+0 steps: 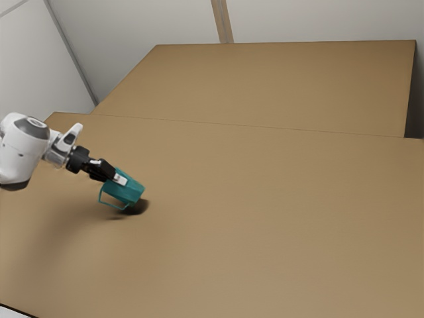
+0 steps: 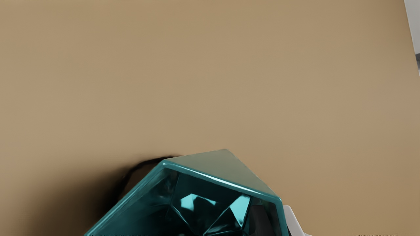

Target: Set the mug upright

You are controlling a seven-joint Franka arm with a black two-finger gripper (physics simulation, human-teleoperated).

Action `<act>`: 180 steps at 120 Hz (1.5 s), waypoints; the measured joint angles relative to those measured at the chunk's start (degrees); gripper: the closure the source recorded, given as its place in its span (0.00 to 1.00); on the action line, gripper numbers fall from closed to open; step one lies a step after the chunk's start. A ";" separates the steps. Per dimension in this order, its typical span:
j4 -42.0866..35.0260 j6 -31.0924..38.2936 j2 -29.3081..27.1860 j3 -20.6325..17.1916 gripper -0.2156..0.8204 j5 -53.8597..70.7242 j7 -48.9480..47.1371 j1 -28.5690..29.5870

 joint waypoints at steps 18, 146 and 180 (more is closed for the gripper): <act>0.01 1.76 -1.92 0.03 0.95 3.65 -1.01 -3.89; -1.78 37.46 1.56 1.88 0.96 49.02 -22.15 -27.43; -1.41 39.05 3.35 1.82 0.96 48.43 -25.03 -27.14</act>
